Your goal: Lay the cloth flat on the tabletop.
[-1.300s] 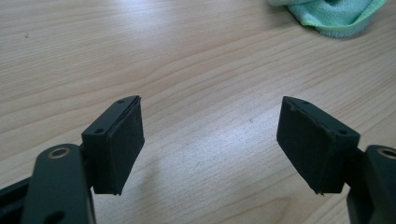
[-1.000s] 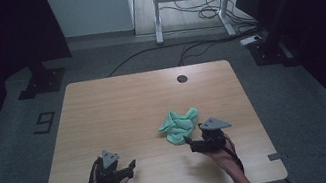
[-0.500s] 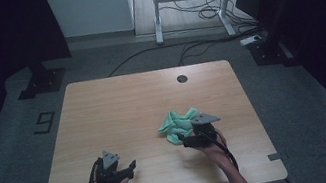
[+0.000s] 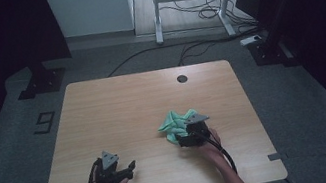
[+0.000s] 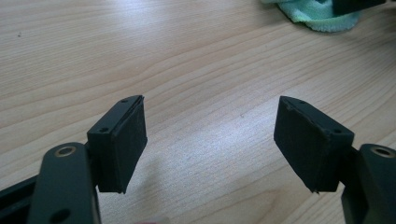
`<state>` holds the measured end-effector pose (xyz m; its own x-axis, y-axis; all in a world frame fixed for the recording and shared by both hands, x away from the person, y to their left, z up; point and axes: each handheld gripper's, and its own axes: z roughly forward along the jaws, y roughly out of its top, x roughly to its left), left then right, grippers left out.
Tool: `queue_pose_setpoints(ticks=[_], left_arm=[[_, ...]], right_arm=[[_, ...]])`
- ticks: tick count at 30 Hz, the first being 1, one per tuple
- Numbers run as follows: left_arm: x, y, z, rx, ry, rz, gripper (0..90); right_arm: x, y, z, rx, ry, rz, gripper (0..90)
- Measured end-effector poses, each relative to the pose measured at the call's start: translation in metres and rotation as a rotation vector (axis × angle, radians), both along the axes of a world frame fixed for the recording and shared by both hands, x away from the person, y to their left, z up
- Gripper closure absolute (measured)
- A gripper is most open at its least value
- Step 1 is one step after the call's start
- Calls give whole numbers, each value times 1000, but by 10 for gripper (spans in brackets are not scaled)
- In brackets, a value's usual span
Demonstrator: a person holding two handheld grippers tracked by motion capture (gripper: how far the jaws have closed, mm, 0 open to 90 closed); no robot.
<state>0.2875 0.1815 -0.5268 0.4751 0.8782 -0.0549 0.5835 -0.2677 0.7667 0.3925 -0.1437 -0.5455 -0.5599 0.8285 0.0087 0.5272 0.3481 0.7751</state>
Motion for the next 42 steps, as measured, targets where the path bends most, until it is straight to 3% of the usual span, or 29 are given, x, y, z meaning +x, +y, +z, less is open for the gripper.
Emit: queue_pose_setpoints(ticks=[5,6,11,15,27,42], left_arm=[[0,1,1,-1,-3,2,257],[-1,2,1,1,-4,2,257],[-1,2,2,1,-7,2,258],[-1,3,3,-3,-12,6,258],[-2,6,5,-10,-25,12,261],[-4,7,9,-14,-40,14,262]], right_arm=[[1,-4,-3,3,-8,-14,336],[1,-6,-5,-8,-11,-23,425],[2,-11,-7,19,11,-12,608],[2,-10,-7,18,0,-1,683],[-4,-15,3,85,-46,31,734],[-19,-14,19,125,-114,82,745]])
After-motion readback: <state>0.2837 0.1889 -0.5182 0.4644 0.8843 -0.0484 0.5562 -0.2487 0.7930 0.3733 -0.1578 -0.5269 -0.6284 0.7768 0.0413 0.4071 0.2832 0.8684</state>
